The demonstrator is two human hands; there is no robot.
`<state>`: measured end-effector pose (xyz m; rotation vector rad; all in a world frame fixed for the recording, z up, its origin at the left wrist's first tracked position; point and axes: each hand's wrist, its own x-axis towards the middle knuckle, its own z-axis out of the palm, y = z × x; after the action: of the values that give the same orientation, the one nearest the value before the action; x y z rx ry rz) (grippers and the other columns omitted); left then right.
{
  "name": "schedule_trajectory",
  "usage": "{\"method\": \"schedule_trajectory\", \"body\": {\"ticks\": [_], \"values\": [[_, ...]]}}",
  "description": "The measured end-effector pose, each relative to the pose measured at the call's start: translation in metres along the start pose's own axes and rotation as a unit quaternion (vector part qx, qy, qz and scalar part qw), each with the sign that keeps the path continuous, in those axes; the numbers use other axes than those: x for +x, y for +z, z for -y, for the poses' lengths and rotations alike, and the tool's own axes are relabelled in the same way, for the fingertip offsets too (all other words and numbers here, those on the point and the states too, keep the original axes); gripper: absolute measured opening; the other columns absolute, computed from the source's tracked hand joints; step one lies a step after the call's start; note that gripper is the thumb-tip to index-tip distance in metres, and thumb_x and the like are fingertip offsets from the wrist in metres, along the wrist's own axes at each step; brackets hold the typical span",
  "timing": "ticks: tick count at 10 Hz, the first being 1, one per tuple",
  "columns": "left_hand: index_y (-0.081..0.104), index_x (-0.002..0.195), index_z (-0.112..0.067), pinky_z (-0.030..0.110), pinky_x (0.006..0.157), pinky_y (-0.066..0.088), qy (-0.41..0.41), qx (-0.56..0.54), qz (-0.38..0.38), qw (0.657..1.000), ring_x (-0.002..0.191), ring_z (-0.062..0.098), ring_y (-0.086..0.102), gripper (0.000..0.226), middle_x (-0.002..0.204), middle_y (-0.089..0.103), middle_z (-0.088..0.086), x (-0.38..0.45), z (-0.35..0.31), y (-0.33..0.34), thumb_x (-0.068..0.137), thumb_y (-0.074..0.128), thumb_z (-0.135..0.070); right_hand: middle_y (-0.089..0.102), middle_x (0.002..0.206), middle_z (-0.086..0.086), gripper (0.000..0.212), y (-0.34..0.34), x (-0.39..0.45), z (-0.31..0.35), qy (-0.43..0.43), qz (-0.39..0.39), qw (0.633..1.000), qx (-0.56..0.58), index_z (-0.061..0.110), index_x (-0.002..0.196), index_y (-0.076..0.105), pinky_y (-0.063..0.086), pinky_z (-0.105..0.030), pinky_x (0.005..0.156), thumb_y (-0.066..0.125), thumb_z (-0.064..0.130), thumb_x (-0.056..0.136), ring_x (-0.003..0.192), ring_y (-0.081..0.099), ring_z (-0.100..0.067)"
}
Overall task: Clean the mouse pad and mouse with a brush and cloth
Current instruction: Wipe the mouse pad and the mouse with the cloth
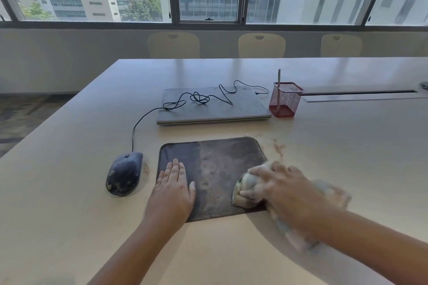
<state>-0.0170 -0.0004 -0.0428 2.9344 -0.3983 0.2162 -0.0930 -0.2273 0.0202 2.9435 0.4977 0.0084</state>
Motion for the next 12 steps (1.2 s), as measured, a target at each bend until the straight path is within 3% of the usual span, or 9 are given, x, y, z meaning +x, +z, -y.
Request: {"method": "schedule_trajectory", "body": {"ticks": [2,3,4,6,8,9,10,11,12], "values": [[0.0,0.147,-0.008,0.028,0.115,-0.002,0.002,0.0,0.0,1.0,0.144,0.017,-0.003,0.059,0.157,-0.002,0.008,0.0,0.001,0.002,0.098,0.017,-0.037,0.038,0.137,0.006,0.033,-0.031,0.028,-0.05,0.196,0.007,0.976,-0.096,0.039,0.116,0.058,0.029,-0.04,0.098,0.043,0.022,0.092,0.125,0.03,-0.025],[0.0,0.147,-0.009,0.028,0.115,-0.003,-0.004,0.001,0.001,1.0,0.144,0.016,-0.003,0.059,0.157,-0.003,0.008,0.001,0.001,0.001,0.098,0.017,-0.037,0.036,0.138,0.005,0.037,-0.026,0.046,-0.044,0.178,-0.004,0.978,-0.113,0.043,0.118,0.056,0.028,-0.043,0.099,0.045,0.021,0.091,0.125,0.029,-0.028],[0.0,0.147,-0.009,0.028,0.115,-0.002,0.0,0.001,0.001,1.0,0.144,0.016,-0.003,0.059,0.157,-0.002,0.008,0.001,0.001,0.001,0.098,0.017,-0.037,0.042,0.132,0.001,0.032,-0.01,0.064,-0.038,0.151,0.039,0.973,-0.17,0.033,0.12,0.058,0.03,-0.049,0.102,0.043,0.024,0.093,0.125,0.032,-0.032],[0.001,0.147,-0.009,0.028,0.116,-0.001,-0.002,0.004,-0.004,1.0,0.144,0.016,-0.002,0.059,0.157,-0.001,0.008,0.0,0.0,0.0,0.098,0.017,-0.037,0.046,0.127,-0.002,0.03,-0.02,0.106,-0.067,0.181,0.012,0.958,-0.221,0.024,0.118,0.06,0.035,-0.052,0.098,0.045,0.023,0.092,0.12,0.035,-0.033],[0.003,0.147,-0.008,0.028,0.116,-0.001,-0.012,-0.003,-0.006,1.0,0.144,0.016,-0.001,0.059,0.157,0.0,0.008,0.0,-0.002,-0.002,0.098,0.019,-0.037,0.043,0.13,-0.004,0.034,-0.011,0.119,-0.061,0.154,0.038,0.963,-0.216,0.019,0.124,0.054,0.033,-0.046,0.099,0.042,0.017,0.093,0.123,0.033,-0.031],[0.003,0.147,-0.008,0.028,0.116,0.0,-0.012,-0.004,-0.009,1.0,0.145,0.016,0.0,0.059,0.157,0.001,0.008,0.001,-0.003,-0.001,0.098,0.019,-0.037,0.044,0.129,-0.002,0.033,-0.02,0.113,-0.065,0.141,0.051,0.968,-0.199,0.023,0.124,0.055,0.033,-0.045,0.1,0.044,0.021,0.093,0.124,0.033,-0.029],[0.003,0.147,-0.009,0.028,0.116,0.0,-0.015,-0.01,-0.013,1.0,0.144,0.016,0.0,0.059,0.157,0.001,0.008,0.0,-0.002,-0.001,0.098,0.02,-0.037,0.047,0.124,0.005,0.031,-0.044,0.096,-0.066,0.115,0.13,0.976,-0.13,0.037,0.117,0.061,0.033,-0.04,0.093,0.053,0.043,0.088,0.123,0.034,-0.024],[0.003,0.147,-0.009,0.028,0.116,-0.001,-0.015,-0.012,-0.013,1.0,0.144,0.016,0.0,0.059,0.157,0.001,0.008,-0.001,-0.003,-0.002,0.098,0.02,-0.037,0.048,0.121,0.008,0.029,-0.06,0.087,-0.064,0.11,0.147,0.98,-0.071,0.044,0.113,0.062,0.032,-0.039,0.091,0.054,0.05,0.085,0.119,0.035,-0.023],[0.002,0.147,-0.009,0.029,0.116,-0.002,-0.014,-0.019,-0.001,1.0,0.144,0.016,-0.002,0.059,0.157,-0.001,0.008,-0.001,-0.004,-0.003,0.098,0.02,-0.036,0.045,0.127,0.009,0.029,-0.069,0.085,-0.054,0.083,0.058,0.995,-0.015,0.05,0.115,0.057,0.031,-0.04,0.091,0.048,0.034,0.093,0.115,0.035,-0.022]]}}
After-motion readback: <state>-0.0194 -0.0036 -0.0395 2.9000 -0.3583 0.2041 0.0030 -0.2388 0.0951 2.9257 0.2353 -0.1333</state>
